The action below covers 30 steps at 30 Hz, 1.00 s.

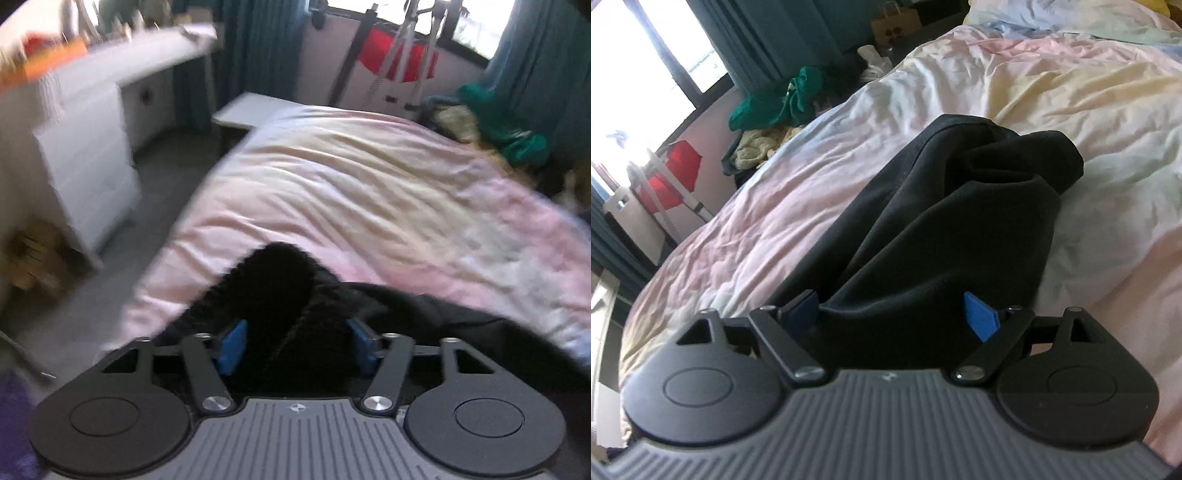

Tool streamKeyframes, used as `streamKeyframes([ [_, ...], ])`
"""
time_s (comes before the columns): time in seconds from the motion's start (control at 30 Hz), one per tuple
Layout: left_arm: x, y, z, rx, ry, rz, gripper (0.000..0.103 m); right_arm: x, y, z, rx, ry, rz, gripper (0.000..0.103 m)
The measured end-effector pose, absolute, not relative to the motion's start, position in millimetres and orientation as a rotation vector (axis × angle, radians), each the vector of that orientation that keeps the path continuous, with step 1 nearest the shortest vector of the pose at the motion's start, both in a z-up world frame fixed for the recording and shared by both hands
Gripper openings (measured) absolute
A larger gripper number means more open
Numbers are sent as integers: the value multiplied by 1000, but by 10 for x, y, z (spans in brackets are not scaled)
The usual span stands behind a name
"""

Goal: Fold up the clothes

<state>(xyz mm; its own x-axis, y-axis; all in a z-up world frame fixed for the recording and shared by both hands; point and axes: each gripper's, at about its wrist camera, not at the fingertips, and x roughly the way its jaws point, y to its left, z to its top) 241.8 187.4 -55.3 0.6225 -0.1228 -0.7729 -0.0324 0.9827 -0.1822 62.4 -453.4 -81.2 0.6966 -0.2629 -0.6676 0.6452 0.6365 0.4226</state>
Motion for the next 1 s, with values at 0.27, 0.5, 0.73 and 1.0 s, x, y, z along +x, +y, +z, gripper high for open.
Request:
streamKeyframes([
  [0.27, 2496, 1716, -430, -156, 892, 8, 10, 630, -4549, -812, 672, 591, -597, 86],
  [0.5, 2400, 1633, 623, -191, 544, 70, 7, 358, -4620, -653, 712, 535, -614, 86],
  [0.73, 2924, 1631, 1365, -215, 373, 227, 8, 363, -4616, -579, 674, 480, -664, 87],
  [1.0, 3885, 1919, 590, -286, 511, 449, 10, 644, -4714, -821, 680, 507, -725, 86],
])
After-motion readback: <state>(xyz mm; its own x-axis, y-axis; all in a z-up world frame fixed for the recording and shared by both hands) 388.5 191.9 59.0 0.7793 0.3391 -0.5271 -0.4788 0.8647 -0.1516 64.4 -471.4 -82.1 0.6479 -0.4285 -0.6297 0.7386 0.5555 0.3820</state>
